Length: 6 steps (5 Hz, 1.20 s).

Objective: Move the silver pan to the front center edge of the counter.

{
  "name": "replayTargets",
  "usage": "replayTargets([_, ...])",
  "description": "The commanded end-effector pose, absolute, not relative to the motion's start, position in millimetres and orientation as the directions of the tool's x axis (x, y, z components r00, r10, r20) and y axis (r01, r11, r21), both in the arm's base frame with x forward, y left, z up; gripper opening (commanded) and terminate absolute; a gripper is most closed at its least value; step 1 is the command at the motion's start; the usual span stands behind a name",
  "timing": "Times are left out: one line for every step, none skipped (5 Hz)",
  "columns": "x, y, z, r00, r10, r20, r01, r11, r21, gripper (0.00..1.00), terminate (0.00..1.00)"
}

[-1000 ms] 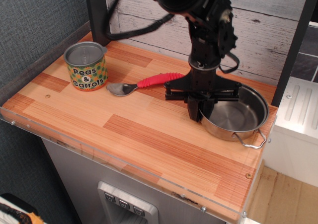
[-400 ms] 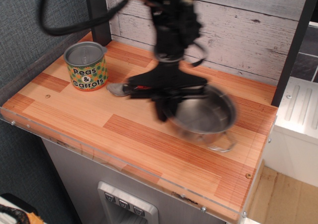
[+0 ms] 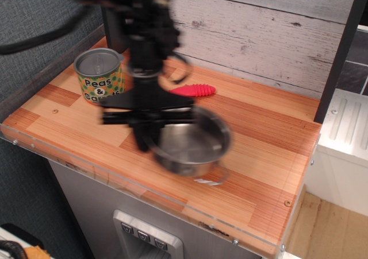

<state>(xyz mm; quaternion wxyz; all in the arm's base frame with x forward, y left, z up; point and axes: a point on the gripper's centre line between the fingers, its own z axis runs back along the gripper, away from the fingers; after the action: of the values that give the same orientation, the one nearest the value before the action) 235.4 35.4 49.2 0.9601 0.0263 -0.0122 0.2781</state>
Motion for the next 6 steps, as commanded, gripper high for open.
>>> replayTargets([226.5,67.5,43.4,0.783,0.611,0.118,-0.619,0.783,0.059,0.0,0.0])
replayTargets([222.6,75.7,34.6,0.738,0.664,0.118,-0.673,0.737,0.059,0.0,0.0])
replayTargets([215.5,83.9,27.6,0.701,0.706,0.095,-0.713,0.698,0.073,0.0,0.0])
replayTargets([208.5,88.0,21.2,0.674,0.733,0.092,-0.739,0.668,0.09,0.0,0.0])
replayTargets([205.5,88.2,19.7,0.64,0.762,0.094,-0.768,0.634,0.089,1.0,0.0])
replayTargets([204.9,86.8,19.5,0.631,0.773,0.056,-0.775,0.627,0.079,1.0,0.0])
